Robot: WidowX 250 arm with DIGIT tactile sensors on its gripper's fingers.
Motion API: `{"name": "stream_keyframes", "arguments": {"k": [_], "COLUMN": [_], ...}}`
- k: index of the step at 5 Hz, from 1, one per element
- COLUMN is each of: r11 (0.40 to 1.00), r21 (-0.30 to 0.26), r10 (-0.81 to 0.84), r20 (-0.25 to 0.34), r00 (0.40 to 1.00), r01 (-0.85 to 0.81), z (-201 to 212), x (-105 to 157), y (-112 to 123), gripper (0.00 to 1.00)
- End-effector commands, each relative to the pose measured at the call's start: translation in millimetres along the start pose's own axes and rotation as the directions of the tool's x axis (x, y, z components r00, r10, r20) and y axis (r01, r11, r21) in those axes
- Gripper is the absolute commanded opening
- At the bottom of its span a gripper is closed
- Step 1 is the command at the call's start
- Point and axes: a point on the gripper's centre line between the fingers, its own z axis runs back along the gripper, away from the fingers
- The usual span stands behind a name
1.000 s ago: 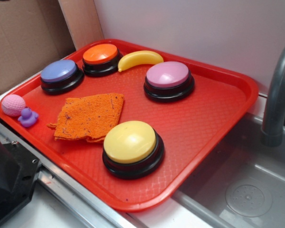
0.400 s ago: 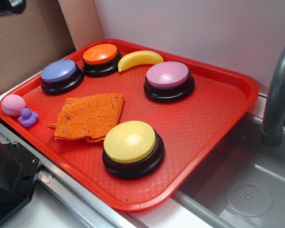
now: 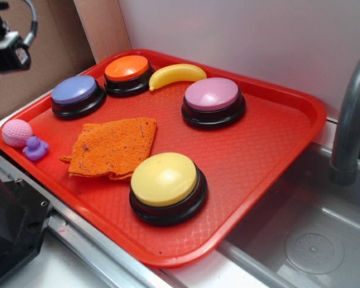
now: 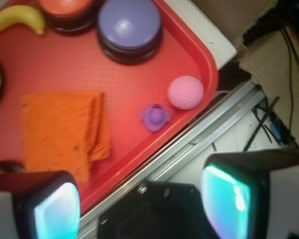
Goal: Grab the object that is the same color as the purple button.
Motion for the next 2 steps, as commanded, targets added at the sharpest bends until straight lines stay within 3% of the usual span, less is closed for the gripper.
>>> {"name": "stream_keyframes", "arguments": {"k": [1, 2], "r11": [0.994, 0.988], "r21": [0.081, 0.131], "r10": [0.068, 0.067], "r20": [0.094, 0.127], "r00": [0.993, 0.990], "r01": [-0.075, -0.083], "z": [-46, -67], "x": [16, 22], "y": [24, 25], "gripper": [1.00, 1.00]}}
